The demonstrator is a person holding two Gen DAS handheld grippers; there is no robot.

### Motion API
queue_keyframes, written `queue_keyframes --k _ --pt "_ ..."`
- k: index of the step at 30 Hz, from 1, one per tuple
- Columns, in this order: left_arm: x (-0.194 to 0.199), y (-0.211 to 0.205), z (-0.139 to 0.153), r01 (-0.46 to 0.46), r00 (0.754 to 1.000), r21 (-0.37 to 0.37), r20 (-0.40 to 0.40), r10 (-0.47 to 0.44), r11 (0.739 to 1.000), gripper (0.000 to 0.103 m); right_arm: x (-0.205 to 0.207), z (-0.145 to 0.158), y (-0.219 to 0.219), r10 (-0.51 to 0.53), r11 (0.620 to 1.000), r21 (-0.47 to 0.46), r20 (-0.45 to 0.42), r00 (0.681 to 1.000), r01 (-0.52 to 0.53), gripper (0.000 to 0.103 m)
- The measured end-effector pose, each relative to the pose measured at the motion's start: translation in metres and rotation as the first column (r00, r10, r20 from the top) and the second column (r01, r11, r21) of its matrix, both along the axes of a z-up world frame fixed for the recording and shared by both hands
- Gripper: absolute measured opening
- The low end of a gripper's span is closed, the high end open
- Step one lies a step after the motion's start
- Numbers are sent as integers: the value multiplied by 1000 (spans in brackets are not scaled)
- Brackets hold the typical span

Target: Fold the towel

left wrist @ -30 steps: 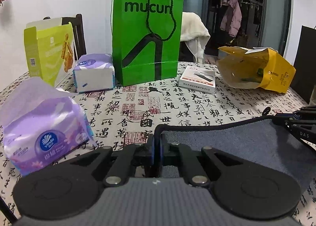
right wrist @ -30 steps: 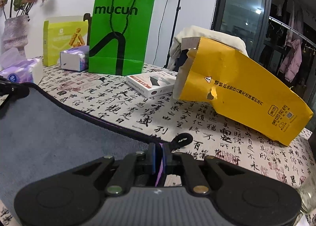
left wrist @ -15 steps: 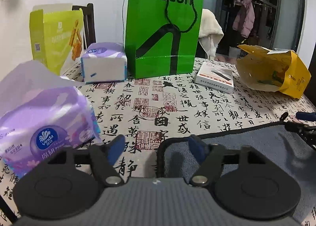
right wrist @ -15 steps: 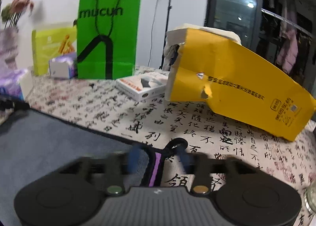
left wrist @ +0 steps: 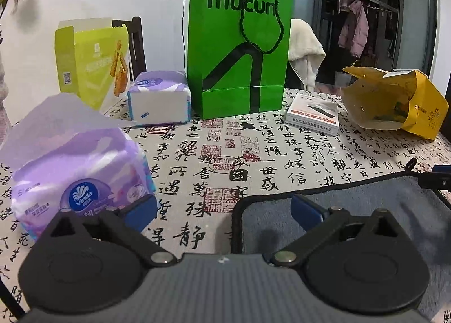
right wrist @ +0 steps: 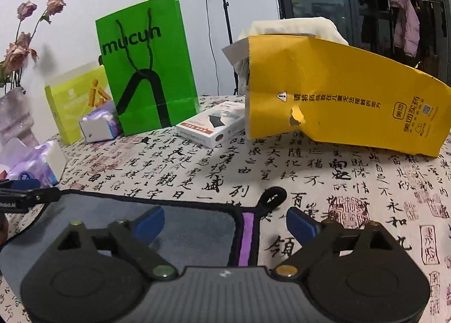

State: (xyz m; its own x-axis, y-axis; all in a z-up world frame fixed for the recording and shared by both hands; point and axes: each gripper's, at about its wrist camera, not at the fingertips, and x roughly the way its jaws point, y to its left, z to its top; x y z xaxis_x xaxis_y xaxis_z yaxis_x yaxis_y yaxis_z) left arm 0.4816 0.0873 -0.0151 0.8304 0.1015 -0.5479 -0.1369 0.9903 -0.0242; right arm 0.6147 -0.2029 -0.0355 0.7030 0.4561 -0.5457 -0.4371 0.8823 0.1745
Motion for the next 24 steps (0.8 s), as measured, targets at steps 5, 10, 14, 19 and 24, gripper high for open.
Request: queue_keyframes --k 5,10,14,19,24 --pt "-6 0 1 -13 1000 -5 6 13 1000 103 -4 -1 -1 1 1000 5 4 1000 -1 100" --pt "-24 -2 6 -14 1000 8 17 14 1000 103 -16 5 -2 2 1000 -5 16 1000 -1 100" --pt "-41 -4 10 -4 1000 20 26 3 1000 103 -32 8 -5 1 1000 -10 19 1000 -1 100" --pt "-63 -3 18 -16 999 16 42 15 1000 103 -51 10 -8 -3 1000 -12 14 1000 4 100" --pt "-87 -3 23 -13 999 4 50 13 1000 103 -77 17 -9 -3 1000 -21 35 999 4 100"
